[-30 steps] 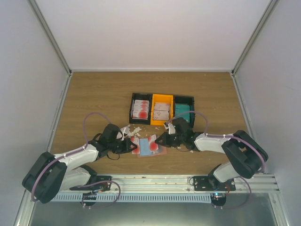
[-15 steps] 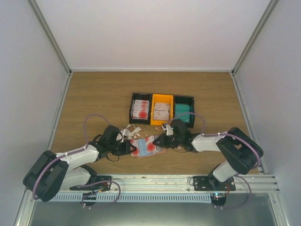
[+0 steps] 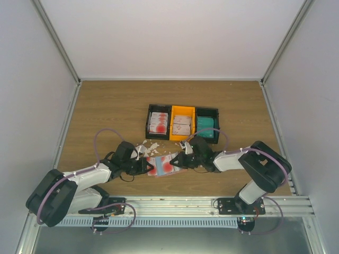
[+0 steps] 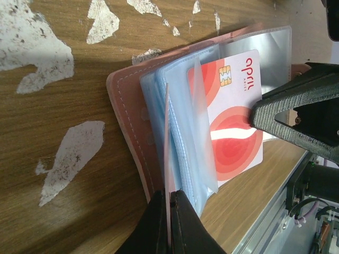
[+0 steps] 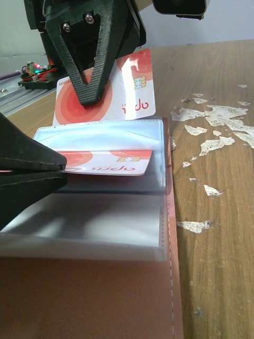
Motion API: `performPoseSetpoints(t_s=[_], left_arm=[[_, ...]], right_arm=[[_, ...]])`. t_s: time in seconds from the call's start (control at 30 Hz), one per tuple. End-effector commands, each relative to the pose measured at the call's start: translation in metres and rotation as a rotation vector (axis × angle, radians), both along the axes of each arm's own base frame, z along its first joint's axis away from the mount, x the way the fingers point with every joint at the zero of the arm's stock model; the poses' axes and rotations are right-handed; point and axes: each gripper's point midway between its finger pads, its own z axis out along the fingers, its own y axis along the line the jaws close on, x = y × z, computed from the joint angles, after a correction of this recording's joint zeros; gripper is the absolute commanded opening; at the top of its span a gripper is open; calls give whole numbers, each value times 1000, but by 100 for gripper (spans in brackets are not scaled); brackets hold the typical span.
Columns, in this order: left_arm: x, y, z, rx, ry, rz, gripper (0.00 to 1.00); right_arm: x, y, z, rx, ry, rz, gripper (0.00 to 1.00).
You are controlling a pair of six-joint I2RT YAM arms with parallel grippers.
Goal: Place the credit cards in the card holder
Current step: Insert the credit card into the card holder.
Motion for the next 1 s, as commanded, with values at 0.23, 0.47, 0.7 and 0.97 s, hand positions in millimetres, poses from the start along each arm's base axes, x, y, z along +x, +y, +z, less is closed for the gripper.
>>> performPoseSetpoints(t_s=[0.23,0.47,0.7,0.97], left_arm=[[-6,5,-9,23,16,1,0],[-7,4,-10,22,16,-4,0],[-7,4,-10,23,18,-6,0],[-6,4,-9,23,12,-5,0]], right_arm=[[-15,3,-20,-38,50,45,1],[-18,10,-19,-28,47,78,0],[-20,18,-19,-29,44,116,0],[-22,19,-21,-43,37,143,2]])
